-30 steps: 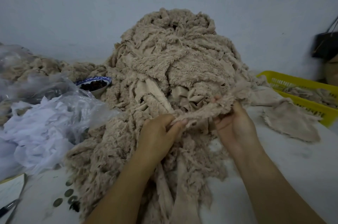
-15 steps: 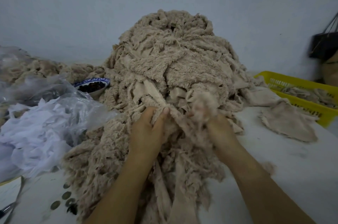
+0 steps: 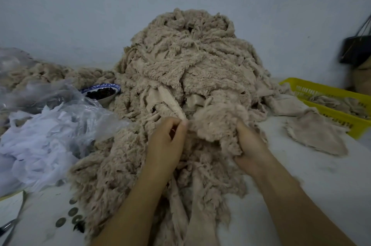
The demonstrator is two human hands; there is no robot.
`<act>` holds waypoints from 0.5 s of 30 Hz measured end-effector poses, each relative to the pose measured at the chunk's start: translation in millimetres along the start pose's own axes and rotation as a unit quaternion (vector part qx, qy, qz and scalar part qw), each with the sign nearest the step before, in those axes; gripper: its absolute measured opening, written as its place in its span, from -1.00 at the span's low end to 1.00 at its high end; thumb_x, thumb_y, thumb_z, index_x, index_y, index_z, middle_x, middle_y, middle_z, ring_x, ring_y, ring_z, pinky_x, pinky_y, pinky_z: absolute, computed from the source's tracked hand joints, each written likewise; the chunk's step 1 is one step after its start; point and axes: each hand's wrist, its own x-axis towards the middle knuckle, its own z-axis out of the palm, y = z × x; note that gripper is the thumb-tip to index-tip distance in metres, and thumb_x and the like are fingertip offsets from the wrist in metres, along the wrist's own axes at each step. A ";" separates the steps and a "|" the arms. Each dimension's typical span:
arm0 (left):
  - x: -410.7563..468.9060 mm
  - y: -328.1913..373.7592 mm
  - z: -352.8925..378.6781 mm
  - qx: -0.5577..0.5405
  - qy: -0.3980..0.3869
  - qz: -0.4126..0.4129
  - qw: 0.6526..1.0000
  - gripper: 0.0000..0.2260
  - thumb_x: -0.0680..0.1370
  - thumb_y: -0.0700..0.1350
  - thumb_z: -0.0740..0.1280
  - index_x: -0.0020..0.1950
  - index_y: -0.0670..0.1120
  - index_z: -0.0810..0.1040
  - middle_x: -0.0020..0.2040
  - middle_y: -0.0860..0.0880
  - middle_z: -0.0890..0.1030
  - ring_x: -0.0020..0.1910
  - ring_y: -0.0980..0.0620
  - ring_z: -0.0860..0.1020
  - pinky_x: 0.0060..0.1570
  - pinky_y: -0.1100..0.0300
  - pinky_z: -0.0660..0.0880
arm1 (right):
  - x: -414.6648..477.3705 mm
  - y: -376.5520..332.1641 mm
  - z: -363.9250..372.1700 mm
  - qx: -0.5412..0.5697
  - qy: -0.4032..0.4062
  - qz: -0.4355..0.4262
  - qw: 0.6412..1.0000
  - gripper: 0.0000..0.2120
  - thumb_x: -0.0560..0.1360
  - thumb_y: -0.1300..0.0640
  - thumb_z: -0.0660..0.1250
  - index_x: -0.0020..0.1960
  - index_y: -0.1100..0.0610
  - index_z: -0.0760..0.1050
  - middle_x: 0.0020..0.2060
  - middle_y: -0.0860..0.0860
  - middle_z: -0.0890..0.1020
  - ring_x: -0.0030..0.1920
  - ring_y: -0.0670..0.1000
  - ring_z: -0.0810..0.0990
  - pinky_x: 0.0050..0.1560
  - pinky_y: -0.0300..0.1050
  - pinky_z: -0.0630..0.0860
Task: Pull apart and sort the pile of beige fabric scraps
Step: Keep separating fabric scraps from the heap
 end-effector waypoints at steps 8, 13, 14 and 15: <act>6.8 -16.6 -0.5 0.186 -0.058 -0.004 0.981 -0.87 0.61 0.06 0.32 0.03 0.03 0.58 -0.02 0.13 0.49 0.08 0.04 0.48 0.10 0.09 0.45 | 6.9 -17.3 -23.5 0.310 -0.019 -0.095 0.946 -0.14 0.26 -0.37 0.33 0.30 0.27 0.45 0.20 0.18 0.59 0.13 0.13 0.66 0.00 -0.01 0.64; 3.1 -5.9 -2.1 -0.065 0.005 -0.029 0.997 -0.85 0.64 0.04 0.28 -0.11 0.16 0.57 -0.23 0.21 0.60 -0.26 0.26 0.53 -0.27 0.36 0.44 | 3.6 22.3 9.3 -0.304 -0.063 -0.129 0.942 -0.48 0.39 -0.42 0.34 0.23 -0.16 0.53 0.02 -0.12 0.70 -0.08 -0.16 0.69 -0.14 -0.28 0.59; 2.1 -4.5 -2.3 -0.092 -0.009 -0.033 0.995 -0.85 0.64 0.04 0.28 -0.10 0.18 0.57 -0.27 0.21 0.59 -0.30 0.27 0.52 -0.30 0.38 0.44 | 2.9 28.8 13.0 -0.341 -0.100 -0.125 0.926 -0.42 0.35 -0.44 0.36 0.28 -0.20 0.50 0.07 -0.18 0.68 0.02 -0.19 0.67 -0.04 -0.27 0.60; 0.8 -3.3 -1.9 -0.113 -0.026 -0.032 0.993 -0.84 0.64 0.04 0.27 -0.11 0.20 0.57 -0.30 0.21 0.58 -0.33 0.27 0.51 -0.32 0.39 0.44 | 1.9 33.9 14.6 -0.357 -0.129 -0.130 0.916 -0.43 0.36 -0.43 0.37 0.30 -0.23 0.48 0.11 -0.22 0.66 0.08 -0.22 0.64 0.03 -0.28 0.58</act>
